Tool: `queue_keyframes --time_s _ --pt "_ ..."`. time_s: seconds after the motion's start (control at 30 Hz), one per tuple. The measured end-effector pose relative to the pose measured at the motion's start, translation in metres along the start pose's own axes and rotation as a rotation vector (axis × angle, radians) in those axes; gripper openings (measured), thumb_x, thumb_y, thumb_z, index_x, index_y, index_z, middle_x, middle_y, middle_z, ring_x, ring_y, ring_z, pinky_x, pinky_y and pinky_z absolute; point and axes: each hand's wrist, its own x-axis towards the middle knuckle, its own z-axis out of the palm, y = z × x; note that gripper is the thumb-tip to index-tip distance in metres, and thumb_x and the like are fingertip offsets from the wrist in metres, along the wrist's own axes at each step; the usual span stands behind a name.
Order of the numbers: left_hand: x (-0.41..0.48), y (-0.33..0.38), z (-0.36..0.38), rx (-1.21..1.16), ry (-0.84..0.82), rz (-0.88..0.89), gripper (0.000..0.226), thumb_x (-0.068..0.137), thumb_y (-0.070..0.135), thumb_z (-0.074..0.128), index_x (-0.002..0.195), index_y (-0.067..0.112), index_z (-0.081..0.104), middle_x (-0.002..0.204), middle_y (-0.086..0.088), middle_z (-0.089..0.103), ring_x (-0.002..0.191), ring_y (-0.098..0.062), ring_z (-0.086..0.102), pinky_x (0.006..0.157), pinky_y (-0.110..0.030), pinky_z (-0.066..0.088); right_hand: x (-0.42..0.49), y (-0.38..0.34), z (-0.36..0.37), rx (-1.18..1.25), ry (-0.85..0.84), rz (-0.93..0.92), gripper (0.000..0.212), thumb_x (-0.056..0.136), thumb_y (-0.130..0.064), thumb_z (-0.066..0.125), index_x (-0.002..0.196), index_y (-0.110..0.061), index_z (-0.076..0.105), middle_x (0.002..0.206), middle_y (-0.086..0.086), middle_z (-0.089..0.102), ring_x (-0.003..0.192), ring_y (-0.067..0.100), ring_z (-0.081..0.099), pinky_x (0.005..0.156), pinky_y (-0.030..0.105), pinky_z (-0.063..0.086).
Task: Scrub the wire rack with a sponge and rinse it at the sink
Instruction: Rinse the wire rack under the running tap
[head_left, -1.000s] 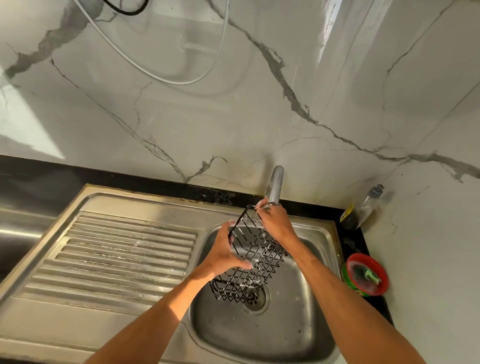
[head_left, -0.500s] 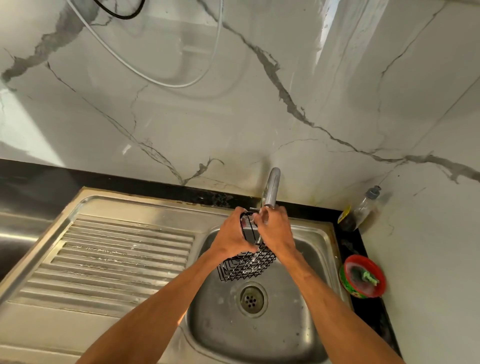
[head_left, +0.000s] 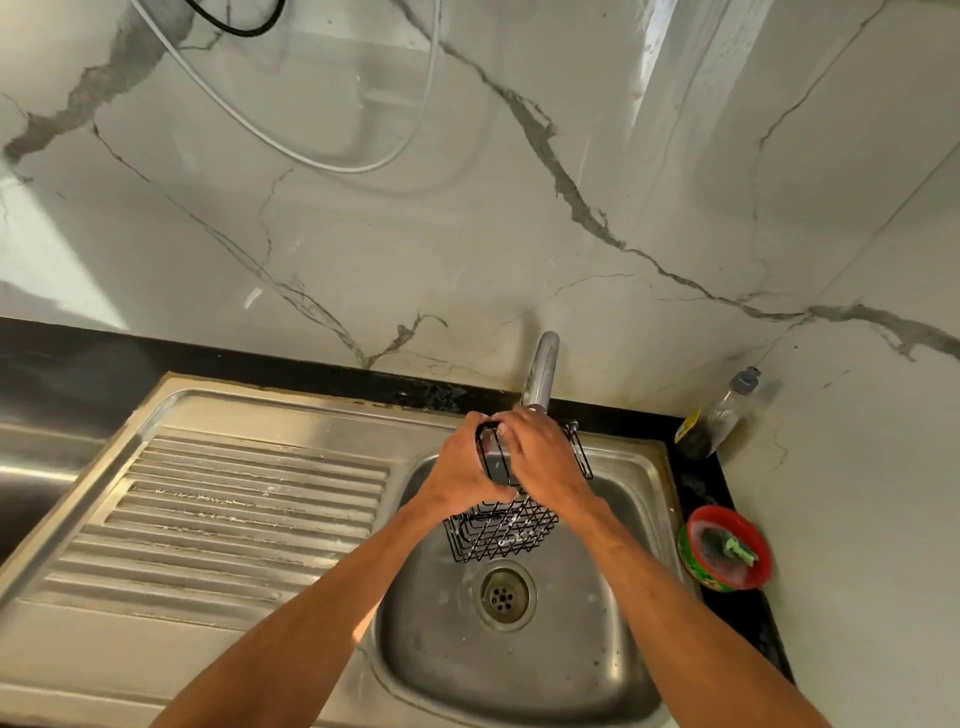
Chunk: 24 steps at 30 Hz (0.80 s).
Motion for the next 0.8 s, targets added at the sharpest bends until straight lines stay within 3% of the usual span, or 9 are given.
queue_keyframes --time_s 0.1,0.23,0.33,0.47,0.53,0.6,0.73,0.8 --pt "-0.005 -0.005 -0.007 -0.016 0.007 -0.032 0.092 0.05 0.03 0.098 0.126 0.022 0.047 0.103 0.011 0.059 0.094 -0.006 0.058 0.08 -0.018 0.046 0.012 0.023 -0.019 0.057 -0.052 0.18 0.033 0.106 -0.035 0.04 0.089 -0.018 0.063 0.073 -0.006 0.058 0.068 0.011 0.057 0.078 0.039 0.054" --pt "-0.009 -0.013 -0.018 0.006 -0.01 -0.059 0.094 0.053 0.028 0.098 0.131 0.024 0.045 0.105 0.014 0.057 0.1 -0.002 0.057 0.091 -0.024 0.05 0.023 0.02 -0.032 0.08 -0.192 0.213 0.042 0.106 -0.039 0.041 0.078 -0.017 0.062 0.059 -0.009 0.054 0.05 0.006 0.052 0.054 0.021 0.04" --pt "-0.008 -0.011 -0.029 0.011 -0.1 -0.093 0.097 0.059 0.018 0.097 0.136 0.021 0.038 0.109 0.013 0.054 0.106 -0.005 0.055 0.089 -0.016 0.043 0.034 0.019 -0.028 0.155 -0.218 0.272 0.045 0.103 -0.044 0.046 0.084 -0.01 0.067 0.067 -0.004 0.063 0.056 0.006 0.057 0.053 0.021 0.04" --pt "0.0 0.003 -0.046 0.0 -0.268 -0.172 0.101 0.065 0.033 0.095 0.145 0.018 0.035 0.128 0.009 0.047 0.12 -0.008 0.044 0.101 -0.027 0.036 0.039 0.015 -0.021 0.16 -0.255 0.295 0.037 0.101 -0.049 0.047 0.084 -0.023 0.066 0.068 -0.011 0.065 0.064 0.006 0.062 0.059 0.024 0.045" --pt "0.007 0.009 -0.047 0.074 -0.247 -0.143 0.076 0.077 0.048 0.084 0.137 0.016 0.048 0.119 0.01 0.049 0.112 -0.01 0.048 0.092 -0.026 0.04 0.038 0.01 -0.021 0.13 -0.263 0.262 0.033 0.103 -0.046 0.046 0.092 -0.026 0.069 0.067 -0.014 0.062 0.062 0.003 0.059 0.057 0.023 0.042" --pt "0.014 0.015 -0.044 0.125 -0.242 -0.075 0.041 0.093 0.052 0.065 0.112 0.017 0.06 0.1 0.007 0.061 0.092 -0.015 0.059 0.075 -0.025 0.044 0.036 0.009 -0.02 0.084 -0.282 0.232 0.031 0.104 -0.041 0.045 0.096 -0.025 0.07 0.068 -0.012 0.06 0.059 0.001 0.055 0.054 0.021 0.038" --pt "0.025 0.016 -0.033 0.104 -0.205 -0.061 0.036 0.105 0.031 0.051 0.09 0.002 0.066 0.073 -0.004 0.058 0.065 -0.017 0.052 0.068 -0.033 0.04 0.027 0.015 -0.036 0.196 -0.328 0.21 0.029 0.102 -0.031 0.054 0.076 -0.021 0.06 0.062 -0.006 0.055 0.051 0.002 0.053 0.053 0.018 0.039" --pt "0.025 0.014 -0.031 0.074 -0.168 -0.071 0.034 0.105 0.024 0.053 0.085 -0.001 0.065 0.069 -0.003 0.056 0.061 -0.014 0.048 0.069 -0.033 0.04 0.02 0.024 -0.051 0.375 -0.321 0.258 0.019 0.098 -0.023 0.061 0.081 -0.015 0.064 0.067 -0.004 0.061 0.054 -0.004 0.056 0.061 0.015 0.044"
